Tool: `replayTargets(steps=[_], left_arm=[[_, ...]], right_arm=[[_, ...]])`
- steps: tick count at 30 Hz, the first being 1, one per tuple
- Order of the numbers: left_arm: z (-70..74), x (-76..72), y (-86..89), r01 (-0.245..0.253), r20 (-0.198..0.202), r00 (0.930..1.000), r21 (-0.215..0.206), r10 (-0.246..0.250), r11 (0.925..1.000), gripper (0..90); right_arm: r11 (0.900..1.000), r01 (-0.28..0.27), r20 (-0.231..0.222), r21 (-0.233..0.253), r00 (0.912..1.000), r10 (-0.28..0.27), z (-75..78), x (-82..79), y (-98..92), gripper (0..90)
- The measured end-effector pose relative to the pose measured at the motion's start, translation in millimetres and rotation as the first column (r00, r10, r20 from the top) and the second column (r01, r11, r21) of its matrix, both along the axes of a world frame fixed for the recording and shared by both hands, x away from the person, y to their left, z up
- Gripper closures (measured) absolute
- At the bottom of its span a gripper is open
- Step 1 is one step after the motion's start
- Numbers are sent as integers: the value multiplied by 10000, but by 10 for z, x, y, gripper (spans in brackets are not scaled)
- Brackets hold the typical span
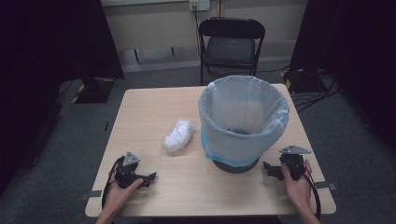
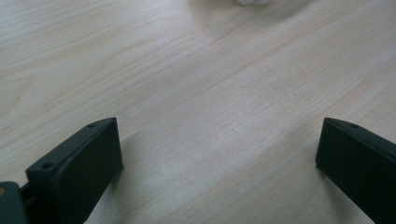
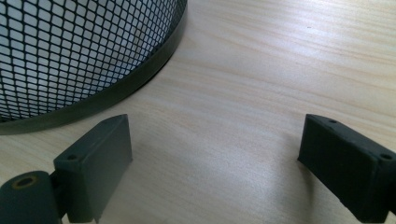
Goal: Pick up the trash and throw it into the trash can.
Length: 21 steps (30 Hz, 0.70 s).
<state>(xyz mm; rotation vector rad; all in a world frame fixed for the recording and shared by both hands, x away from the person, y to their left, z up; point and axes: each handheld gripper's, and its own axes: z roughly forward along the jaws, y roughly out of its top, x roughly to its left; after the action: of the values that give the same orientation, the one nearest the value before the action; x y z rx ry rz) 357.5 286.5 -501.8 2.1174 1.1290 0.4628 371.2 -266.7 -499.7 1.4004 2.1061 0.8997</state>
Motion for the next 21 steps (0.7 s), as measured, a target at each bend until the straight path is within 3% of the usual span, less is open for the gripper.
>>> replayTargets(steps=[3,5,6,10,14,17,21], left_arm=[[21,3,30,-31,19,10000,6,31,10000,32],[37,-10,52,13,127,9999,-314,-9,9995,158],[37,-4,49,6,76,10000,-418,-3,9991,178],[65,9,22,131,4,9999,-272,-131,9995,167],[162,29,-10,148,329,9994,-849,-120,9963,167],[204,47,-32,302,339,9991,-1037,-268,9941,172],[356,171,-107,613,637,9966,-1605,-516,9851,195]], right_arm=[[10000,0,3,-3,10000,0,0,0,0,86],[10000,-2,3,-3,10000,2,0,0,0,86],[10000,0,2,-1,10000,0,0,0,0,86],[10000,-2,3,-3,10000,2,0,0,0,86],[10000,-1,1,-2,10000,1,0,0,0,86],[10000,-2,3,-2,10000,2,0,0,0,86],[10000,-1,0,-1,10000,1,0,1,0,86]])
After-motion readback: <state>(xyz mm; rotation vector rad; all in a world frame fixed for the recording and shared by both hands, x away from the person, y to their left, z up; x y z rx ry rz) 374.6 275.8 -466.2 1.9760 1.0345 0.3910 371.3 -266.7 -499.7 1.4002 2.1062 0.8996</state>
